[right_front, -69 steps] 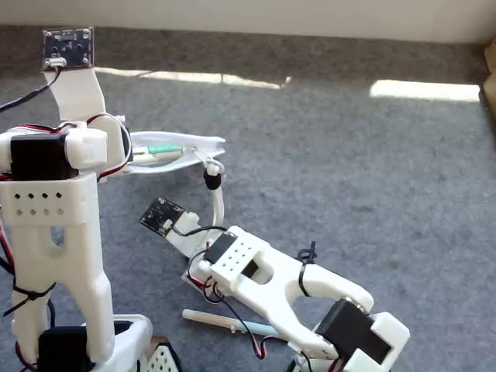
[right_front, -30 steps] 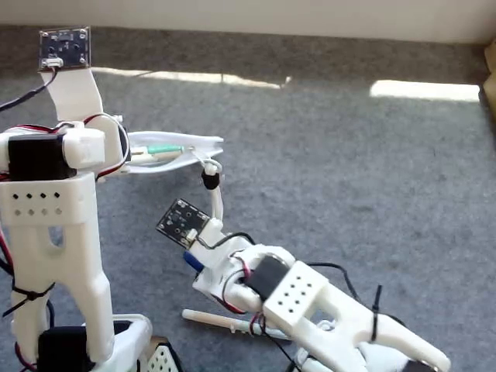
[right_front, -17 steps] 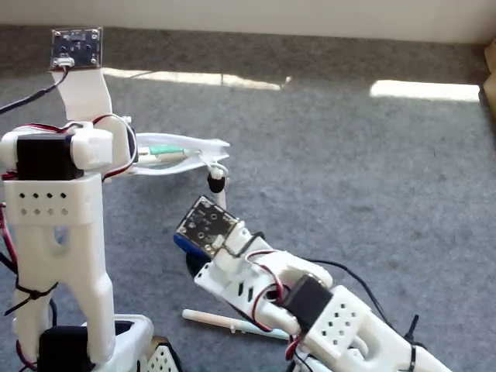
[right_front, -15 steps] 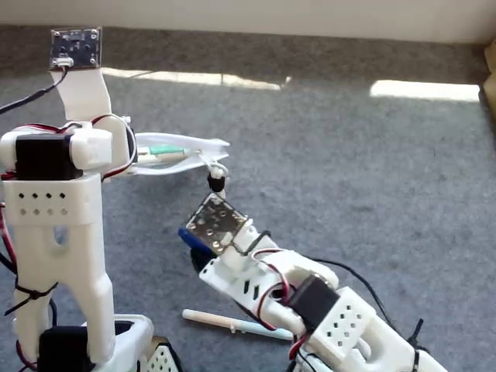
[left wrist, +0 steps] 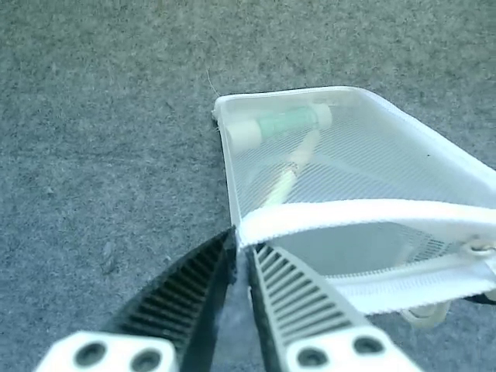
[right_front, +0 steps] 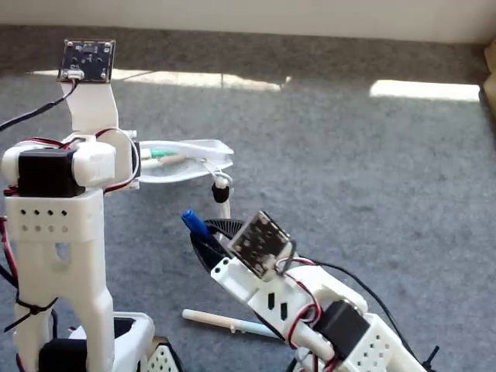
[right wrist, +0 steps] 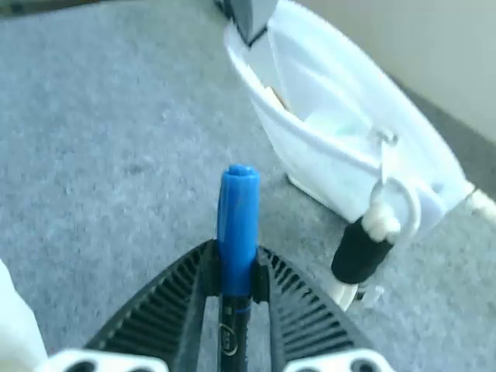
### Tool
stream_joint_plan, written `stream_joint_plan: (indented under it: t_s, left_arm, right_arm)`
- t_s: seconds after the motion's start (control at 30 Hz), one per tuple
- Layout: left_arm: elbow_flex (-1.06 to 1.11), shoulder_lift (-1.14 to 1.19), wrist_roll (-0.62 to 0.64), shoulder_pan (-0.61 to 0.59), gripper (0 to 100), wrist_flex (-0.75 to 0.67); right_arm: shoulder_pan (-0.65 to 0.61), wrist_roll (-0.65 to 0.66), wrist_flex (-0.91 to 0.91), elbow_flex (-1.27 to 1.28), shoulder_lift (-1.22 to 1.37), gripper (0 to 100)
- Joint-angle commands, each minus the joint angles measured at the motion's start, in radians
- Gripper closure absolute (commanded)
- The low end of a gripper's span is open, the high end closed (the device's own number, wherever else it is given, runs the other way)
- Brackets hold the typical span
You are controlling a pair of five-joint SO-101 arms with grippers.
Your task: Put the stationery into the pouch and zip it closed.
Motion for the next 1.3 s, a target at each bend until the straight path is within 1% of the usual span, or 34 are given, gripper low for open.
stream_joint_plan:
  t_s: [0.0, 0.2, 0.67, 0.97, 1.13, 1.27]
  left_arm:
    - [-0.004, -0.025, -0.008, 0.019, 99, -0.020]
    - [-0.004, -0.025, -0.005, 0.016, 99, -0.020]
    - [-0.002, -0.024, -0.003, 0.013, 99, -0.020]
    - [-0.002, -0.024, -0.003, 0.013, 99, -0.020]
    - [-0.002, -0.024, -0.003, 0.013, 99, -0.020]
    - [-0.002, -0.024, -0.003, 0.013, 99, -0.020]
  right_arm:
    - [0.015, -0.008, -0.104, -0.010, -0.102, 99.5]
    - [0.013, -0.006, -0.257, -0.016, -0.139, 99.5]
    - [0.012, -0.005, -0.710, -0.015, -0.120, 99.5]
    - [0.019, -0.005, -1.006, -0.016, 0.131, 99.5]
    - [0.090, -0.005, -1.162, -0.016, 0.278, 99.5]
    - [0.130, -0.005, -1.247, -0.015, 0.381, 99.5]
